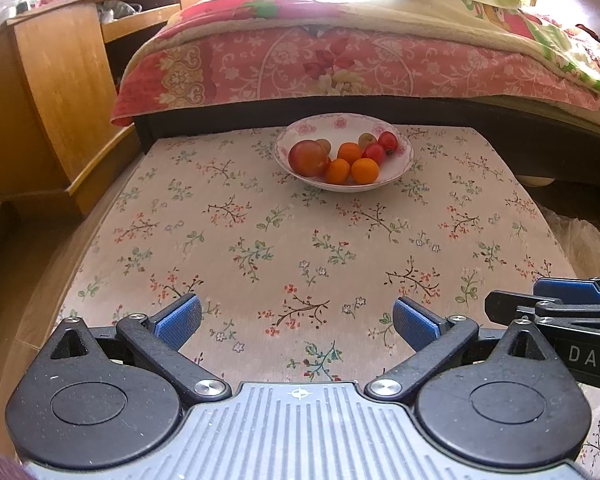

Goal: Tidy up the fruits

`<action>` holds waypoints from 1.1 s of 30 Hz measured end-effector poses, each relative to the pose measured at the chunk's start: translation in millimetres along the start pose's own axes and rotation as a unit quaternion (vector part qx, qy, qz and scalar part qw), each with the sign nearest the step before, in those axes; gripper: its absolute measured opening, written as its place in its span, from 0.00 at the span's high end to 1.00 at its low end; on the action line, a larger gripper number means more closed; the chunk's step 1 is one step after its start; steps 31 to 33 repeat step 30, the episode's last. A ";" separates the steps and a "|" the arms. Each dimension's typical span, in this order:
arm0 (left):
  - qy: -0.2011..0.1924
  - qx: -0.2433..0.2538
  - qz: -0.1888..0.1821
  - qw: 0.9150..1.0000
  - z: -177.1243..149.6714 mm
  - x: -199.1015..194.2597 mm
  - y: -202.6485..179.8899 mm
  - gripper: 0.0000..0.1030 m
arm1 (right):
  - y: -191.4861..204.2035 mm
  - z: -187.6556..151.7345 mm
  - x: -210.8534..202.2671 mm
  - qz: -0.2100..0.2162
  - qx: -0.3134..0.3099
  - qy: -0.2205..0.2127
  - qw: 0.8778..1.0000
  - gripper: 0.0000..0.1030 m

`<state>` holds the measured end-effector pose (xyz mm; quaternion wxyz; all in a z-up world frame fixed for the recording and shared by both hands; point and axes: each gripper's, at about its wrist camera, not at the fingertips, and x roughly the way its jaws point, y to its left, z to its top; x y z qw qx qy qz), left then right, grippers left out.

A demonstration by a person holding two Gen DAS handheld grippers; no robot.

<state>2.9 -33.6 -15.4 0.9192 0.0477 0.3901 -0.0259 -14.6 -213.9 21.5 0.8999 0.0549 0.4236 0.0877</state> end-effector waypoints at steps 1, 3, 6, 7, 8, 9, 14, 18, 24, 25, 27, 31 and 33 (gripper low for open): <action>0.000 0.000 0.000 1.000 -0.3 -0.3 0.1 0.00 | 0.0 -0.2 -0.2 0.000 0.000 0.000 1.000 0.52; 0.001 -0.002 0.000 1.000 -0.8 -0.6 0.4 0.00 | 0.0 -0.5 -0.2 0.001 0.000 0.000 1.000 0.52; 0.000 -0.001 0.001 1.000 -1.1 -1.1 0.2 0.00 | 0.0 -1.3 -0.3 0.001 0.000 0.000 1.000 0.52; 0.001 -0.001 0.001 1.000 -1.5 -1.1 0.4 0.00 | 0.2 -1.3 -0.5 0.001 0.000 0.000 1.000 0.52; 0.002 -0.002 0.001 1.000 -1.7 -1.0 0.5 0.00 | 0.4 -1.8 -0.7 0.001 -0.001 0.000 1.000 0.52; 0.002 -0.002 0.001 1.000 -1.6 -0.8 0.4 0.00 | 0.6 -2.0 -0.9 0.001 -0.001 0.000 1.000 0.52; 0.002 -0.002 0.001 1.000 -1.6 -0.6 0.6 0.00 | 0.6 -2.4 -0.9 0.001 0.000 0.000 1.000 0.52; 0.002 -0.002 0.001 1.000 -1.7 -1.0 0.3 0.00 | 1.4 -3.4 -1.3 0.001 -0.001 0.001 1.000 0.52; 0.001 -0.002 0.002 1.000 -2.2 -1.4 0.6 0.00 | 1.5 -3.5 -1.5 0.001 0.001 0.000 1.000 0.52; 0.000 -0.002 0.002 1.000 -2.5 -1.6 0.6 0.00 | 2.3 -3.7 -1.3 0.001 0.000 0.000 1.000 0.52; -0.002 -0.005 0.004 1.000 -2.9 -2.0 0.6 0.00 | 2.7 -4.3 -1.6 0.002 0.000 -0.001 1.000 0.52; -0.005 -0.002 0.006 1.000 -2.3 -2.5 0.1 0.00 | 4.3 -4.6 -1.1 0.004 -0.001 -0.002 1.000 0.52; -0.005 -0.002 0.006 1.000 -2.3 -2.5 0.1 0.00 | 4.3 -4.6 -1.1 0.004 -0.001 -0.002 1.000 0.52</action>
